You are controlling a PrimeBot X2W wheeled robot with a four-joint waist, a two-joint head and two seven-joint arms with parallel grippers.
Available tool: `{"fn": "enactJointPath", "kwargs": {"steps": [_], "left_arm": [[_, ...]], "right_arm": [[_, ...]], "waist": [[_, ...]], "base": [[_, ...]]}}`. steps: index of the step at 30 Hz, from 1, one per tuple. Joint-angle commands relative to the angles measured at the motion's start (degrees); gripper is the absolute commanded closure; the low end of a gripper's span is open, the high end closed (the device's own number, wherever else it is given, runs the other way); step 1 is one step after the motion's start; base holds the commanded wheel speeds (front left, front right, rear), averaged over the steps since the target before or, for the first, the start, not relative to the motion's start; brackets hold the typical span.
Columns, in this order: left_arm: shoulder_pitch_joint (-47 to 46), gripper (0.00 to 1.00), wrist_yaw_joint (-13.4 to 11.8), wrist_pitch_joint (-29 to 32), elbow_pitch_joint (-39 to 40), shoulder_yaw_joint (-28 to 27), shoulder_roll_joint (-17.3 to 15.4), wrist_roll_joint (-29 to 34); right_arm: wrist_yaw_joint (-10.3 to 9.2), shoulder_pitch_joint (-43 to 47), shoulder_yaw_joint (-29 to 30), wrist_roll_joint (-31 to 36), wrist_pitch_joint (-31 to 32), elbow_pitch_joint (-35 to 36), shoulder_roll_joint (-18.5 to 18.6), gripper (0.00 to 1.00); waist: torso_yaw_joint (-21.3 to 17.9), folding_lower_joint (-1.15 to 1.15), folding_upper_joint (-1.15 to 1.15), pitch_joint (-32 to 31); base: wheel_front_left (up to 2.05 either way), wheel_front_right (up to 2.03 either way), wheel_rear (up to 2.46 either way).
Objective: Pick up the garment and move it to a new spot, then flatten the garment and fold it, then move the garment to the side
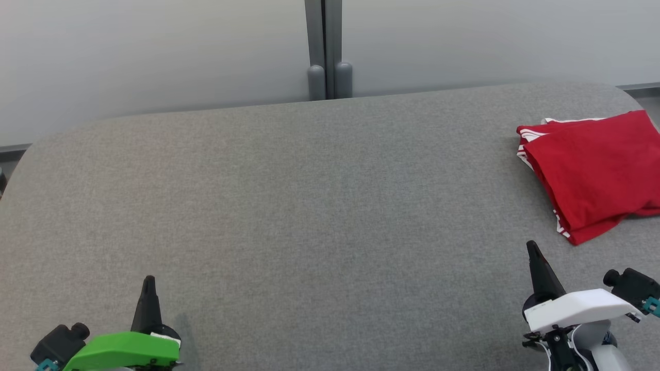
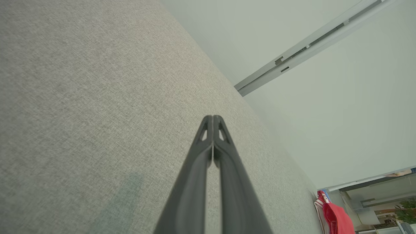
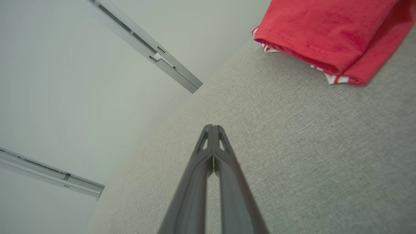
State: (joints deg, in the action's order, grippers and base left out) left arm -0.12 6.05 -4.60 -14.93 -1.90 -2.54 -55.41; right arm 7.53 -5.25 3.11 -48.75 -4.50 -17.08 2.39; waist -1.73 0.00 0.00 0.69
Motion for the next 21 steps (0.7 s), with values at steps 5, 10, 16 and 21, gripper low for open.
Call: {"fn": "enactJointPath", "kwargs": {"steps": [5, 10, 16, 21], "left_arm": [[-2.1, 1.0, -0.1, 1.2, 1.0, -0.8, -0.3, -4.7], [-2.6, 1.0, -0.1, 2.3, 1.2, -1.2, -0.3, -8.1], [-3.1, 1.0, -0.1, 3.3, 1.3, -1.6, -0.3, -11.3], [-3.5, 1.0, -0.1, 4.1, 1.4, -2.0, -0.4, -13.9]], "right_arm": [[-0.03, -1.2, 0.6, -5.5, 1.3, 1.1, 0.4, 1.0], [-0.03, -1.3, 0.9, -9.5, 2.3, 1.3, 0.4, 1.0], [-0.03, -1.5, 1.2, -13.2, 3.3, 1.4, 0.4, 1.0], [-0.04, -1.5, 1.4, -16.3, 4.1, 1.6, 0.4, 1.0]], "waist": [[0.1, 0.0, 0.0, -0.1], [0.3, 0.0, 0.0, -0.1], [0.4, 0.0, 0.0, -0.2], [0.5, 0.0, 0.0, -0.2]], "base": [[0.0, 0.0, 0.0], [0.0, 0.0, 0.0], [0.0, 0.0, 0.0], [0.0, 0.0, 0.0]]}}
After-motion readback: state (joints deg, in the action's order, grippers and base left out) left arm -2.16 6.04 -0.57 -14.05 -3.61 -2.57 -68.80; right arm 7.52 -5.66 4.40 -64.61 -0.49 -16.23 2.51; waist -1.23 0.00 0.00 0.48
